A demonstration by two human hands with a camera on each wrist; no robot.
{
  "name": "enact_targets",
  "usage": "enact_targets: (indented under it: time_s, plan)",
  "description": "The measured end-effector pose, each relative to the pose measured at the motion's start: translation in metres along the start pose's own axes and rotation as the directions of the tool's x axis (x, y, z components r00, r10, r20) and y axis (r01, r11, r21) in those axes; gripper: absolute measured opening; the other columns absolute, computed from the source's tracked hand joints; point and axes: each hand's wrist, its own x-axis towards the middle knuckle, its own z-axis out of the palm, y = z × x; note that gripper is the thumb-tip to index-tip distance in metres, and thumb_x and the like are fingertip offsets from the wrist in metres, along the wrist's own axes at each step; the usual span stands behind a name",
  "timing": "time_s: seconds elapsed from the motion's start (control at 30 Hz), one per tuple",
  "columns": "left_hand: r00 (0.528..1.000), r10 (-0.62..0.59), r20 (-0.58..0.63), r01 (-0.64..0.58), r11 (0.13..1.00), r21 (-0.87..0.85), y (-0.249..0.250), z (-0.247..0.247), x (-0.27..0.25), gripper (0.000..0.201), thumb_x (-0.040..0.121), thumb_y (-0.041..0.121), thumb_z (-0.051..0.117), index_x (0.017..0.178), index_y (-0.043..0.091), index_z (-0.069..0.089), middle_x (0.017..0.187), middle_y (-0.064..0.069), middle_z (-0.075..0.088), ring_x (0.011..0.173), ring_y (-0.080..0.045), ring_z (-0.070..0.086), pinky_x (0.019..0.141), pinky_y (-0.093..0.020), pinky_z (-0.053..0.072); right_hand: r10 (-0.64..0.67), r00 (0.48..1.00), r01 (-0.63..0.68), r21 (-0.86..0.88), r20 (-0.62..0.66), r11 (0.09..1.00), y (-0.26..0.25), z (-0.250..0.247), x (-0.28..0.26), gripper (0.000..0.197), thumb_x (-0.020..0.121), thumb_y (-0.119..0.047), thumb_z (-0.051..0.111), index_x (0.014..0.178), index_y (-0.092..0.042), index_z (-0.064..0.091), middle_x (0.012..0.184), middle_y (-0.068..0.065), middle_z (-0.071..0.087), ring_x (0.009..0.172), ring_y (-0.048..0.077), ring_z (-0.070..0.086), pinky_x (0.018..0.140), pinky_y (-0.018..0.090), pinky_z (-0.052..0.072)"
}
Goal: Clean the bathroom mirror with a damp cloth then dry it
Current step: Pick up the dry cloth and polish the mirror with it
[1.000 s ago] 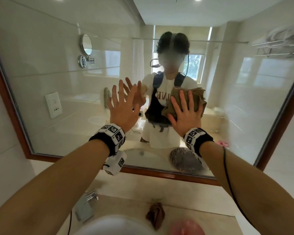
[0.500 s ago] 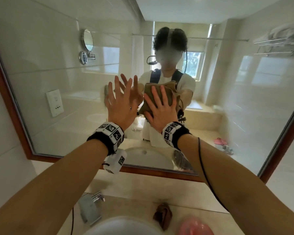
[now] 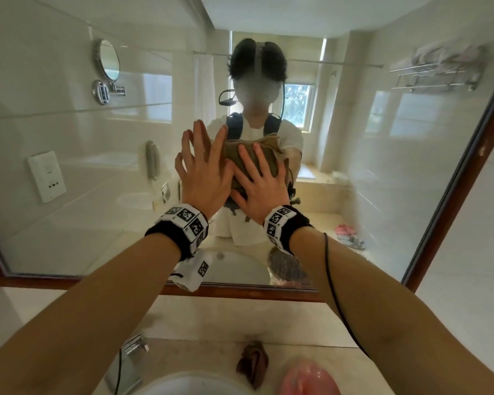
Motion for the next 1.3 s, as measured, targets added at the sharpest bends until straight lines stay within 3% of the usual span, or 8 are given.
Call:
enact_targets:
  time_s: [0.1,0.37,0.57,0.7,0.93,1.03,1.13,1.3]
  plan:
    - [1.0,-0.001,-0.008,0.001,1.0,0.022,0.011,0.003,0.0,0.063,0.101,0.044,0.04,0.157,0.035,0.013,0.166,-0.009,-0.004,0.152,-0.034,-0.003,0.118,-0.057,0.006,0.012,1.0,-0.012,-0.006,0.005,1.0,0.016,-0.001,-0.009,0.063,0.094,-0.061,0.031,0.151,-0.037,0.021,0.162,-0.002,0.009,0.149,0.027,0.001,0.111,0.063,-0.001]
    - [0.999,-0.03,0.02,0.029,0.999,0.033,0.059,0.021,-0.002,0.062,0.101,0.05,0.036,0.157,0.035,0.012,0.166,-0.009,-0.006,0.151,-0.035,-0.005,0.117,-0.06,0.006,0.068,0.997,-0.069,-0.012,-0.036,0.998,0.087,-0.005,-0.048,0.066,0.093,-0.06,0.036,0.152,-0.035,0.021,0.161,0.001,0.011,0.148,0.029,0.002,0.111,0.065,0.004]
    - [0.996,-0.038,0.078,0.031,0.995,0.09,0.104,0.045,-0.007,0.057,0.1,0.053,0.028,0.154,0.044,0.012,0.165,-0.01,-0.008,0.149,-0.043,-0.006,0.111,-0.07,0.015,0.217,0.975,-0.22,-0.069,-0.049,0.973,0.182,-0.013,-0.105,0.07,0.09,-0.059,0.042,0.151,-0.032,0.021,0.161,0.007,0.01,0.147,0.033,0.003,0.111,0.066,0.0]
    - [0.994,-0.035,0.102,0.022,0.993,0.119,0.131,0.058,-0.01,0.056,0.101,0.054,0.031,0.153,0.046,0.013,0.165,-0.009,-0.01,0.149,-0.044,-0.009,0.109,-0.075,0.015,0.335,0.942,-0.337,-0.071,-0.032,0.939,0.238,-0.024,-0.137,0.07,0.091,-0.062,0.033,0.151,-0.027,0.023,0.16,0.012,0.013,0.146,0.037,0.006,0.108,0.07,0.01]
    - [0.996,-0.029,0.08,0.014,0.984,0.18,0.133,0.061,-0.01,0.056,0.101,0.053,0.031,0.153,0.044,0.013,0.165,-0.012,-0.006,0.148,-0.047,-0.003,0.105,-0.076,0.022,0.465,0.885,-0.466,-0.032,-0.026,0.884,0.219,-0.029,-0.127,0.073,0.093,-0.059,0.026,0.154,-0.023,0.01,0.16,0.016,0.006,0.146,0.041,0.001,0.11,0.07,0.008]
    - [0.997,0.0,0.075,-0.018,0.972,0.234,0.13,0.058,-0.011,0.054,0.101,0.051,0.024,0.153,0.043,0.014,0.164,-0.015,-0.002,0.147,-0.049,0.005,0.1,-0.074,0.032,0.384,0.923,-0.384,-0.037,-0.022,0.922,0.192,-0.029,-0.103,0.072,0.094,-0.059,0.028,0.154,-0.026,0.005,0.161,0.012,0.0,0.146,0.038,-0.005,0.11,0.065,-0.006]
    - [0.995,0.027,0.098,-0.052,0.962,0.268,0.125,0.053,-0.012,0.056,0.099,0.048,0.01,0.155,0.042,0.012,0.164,-0.015,-0.001,0.147,-0.048,0.008,0.098,-0.071,0.036,0.3,0.953,-0.302,-0.049,-0.038,0.952,0.166,-0.035,-0.069,0.069,0.094,-0.06,0.026,0.153,-0.029,0.007,0.162,0.008,0.001,0.147,0.036,-0.005,0.111,0.063,-0.01]
    - [0.979,0.188,0.085,-0.204,0.935,0.29,0.098,0.041,-0.008,0.05,0.102,0.04,0.034,0.152,0.035,0.027,0.163,-0.012,0.012,0.142,-0.041,0.02,0.095,-0.068,0.039,0.111,0.987,-0.125,-0.12,-0.117,0.985,0.173,-0.054,-0.019,0.067,0.094,-0.062,0.031,0.153,-0.031,0.018,0.161,0.007,0.01,0.147,0.035,0.003,0.113,0.063,-0.004]
